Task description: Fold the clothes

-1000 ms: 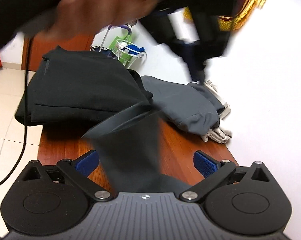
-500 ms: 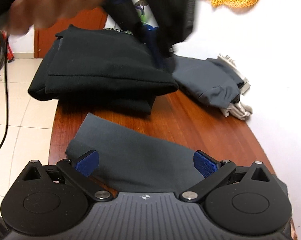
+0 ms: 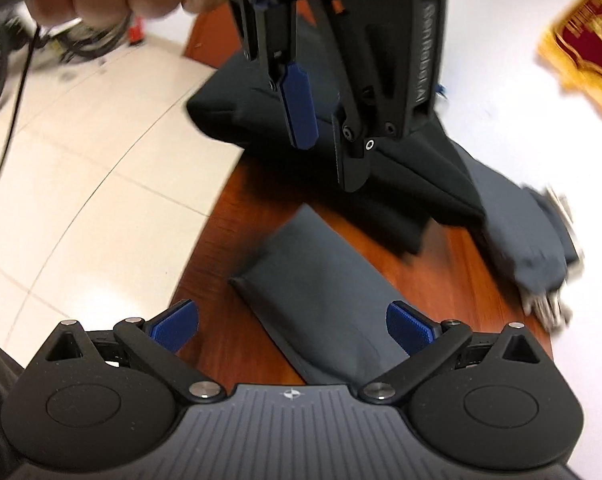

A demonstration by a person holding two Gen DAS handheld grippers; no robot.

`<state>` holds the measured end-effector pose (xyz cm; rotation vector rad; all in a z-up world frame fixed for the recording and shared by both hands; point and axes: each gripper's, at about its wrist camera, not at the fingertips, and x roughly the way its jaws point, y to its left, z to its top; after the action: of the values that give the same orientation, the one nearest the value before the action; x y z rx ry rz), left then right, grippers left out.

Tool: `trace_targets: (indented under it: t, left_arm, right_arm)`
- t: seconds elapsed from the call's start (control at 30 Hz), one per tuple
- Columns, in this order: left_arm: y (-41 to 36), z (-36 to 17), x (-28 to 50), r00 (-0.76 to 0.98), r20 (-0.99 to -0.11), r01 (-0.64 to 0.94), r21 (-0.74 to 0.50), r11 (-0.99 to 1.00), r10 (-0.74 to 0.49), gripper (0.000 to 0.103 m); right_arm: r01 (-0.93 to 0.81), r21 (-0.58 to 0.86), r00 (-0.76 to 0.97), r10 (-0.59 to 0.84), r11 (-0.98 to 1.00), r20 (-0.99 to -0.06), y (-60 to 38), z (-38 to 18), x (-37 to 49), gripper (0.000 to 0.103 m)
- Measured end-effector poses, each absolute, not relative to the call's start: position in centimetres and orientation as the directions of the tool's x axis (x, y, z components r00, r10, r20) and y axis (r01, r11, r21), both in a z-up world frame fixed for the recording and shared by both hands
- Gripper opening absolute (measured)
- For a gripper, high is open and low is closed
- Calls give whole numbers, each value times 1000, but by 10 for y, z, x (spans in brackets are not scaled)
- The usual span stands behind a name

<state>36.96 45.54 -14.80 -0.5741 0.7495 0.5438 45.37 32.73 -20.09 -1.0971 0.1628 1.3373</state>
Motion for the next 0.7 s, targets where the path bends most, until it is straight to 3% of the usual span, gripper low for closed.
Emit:
trace_targets:
  t: [0.1, 0.23, 0.33, 0.43, 0.5, 0.57, 0.7]
  left_arm:
    - [457, -152, 354, 606, -753, -661, -297, 689, 256, 44]
    - [458, -154, 337, 603, -752, -688, -320, 651, 267, 47]
    - [459, -157, 332, 600, -753, -701, -333, 631, 269, 48]
    - [459, -159, 329, 595, -756, -711, -338, 616, 273, 48]
    - [459, -159, 331, 596, -756, -711, -339, 616, 272, 48]
    - [457, -160, 333, 597, -755, -703, -332, 629, 269, 48]
    - [449, -162, 340, 597, -756, -678, -297, 672, 268, 48]
  right_arm:
    - [-799, -570, 311, 680, -191, -664, 340, -209, 451, 84]
    - [-781, -580, 296, 680, -232, -671, 345, -214, 448, 78]
    - [-777, -575, 280, 678, -256, -680, 350, -211, 451, 64]
    - [-795, -549, 272, 658, -257, -702, 355, -208, 458, 48]
    - [-811, -533, 271, 651, -242, -709, 357, -205, 463, 14]
    - [-831, -513, 271, 648, -216, -712, 358, -199, 468, 8]
    - [-899, -433, 272, 699, -59, -661, 351, -159, 490, 7]
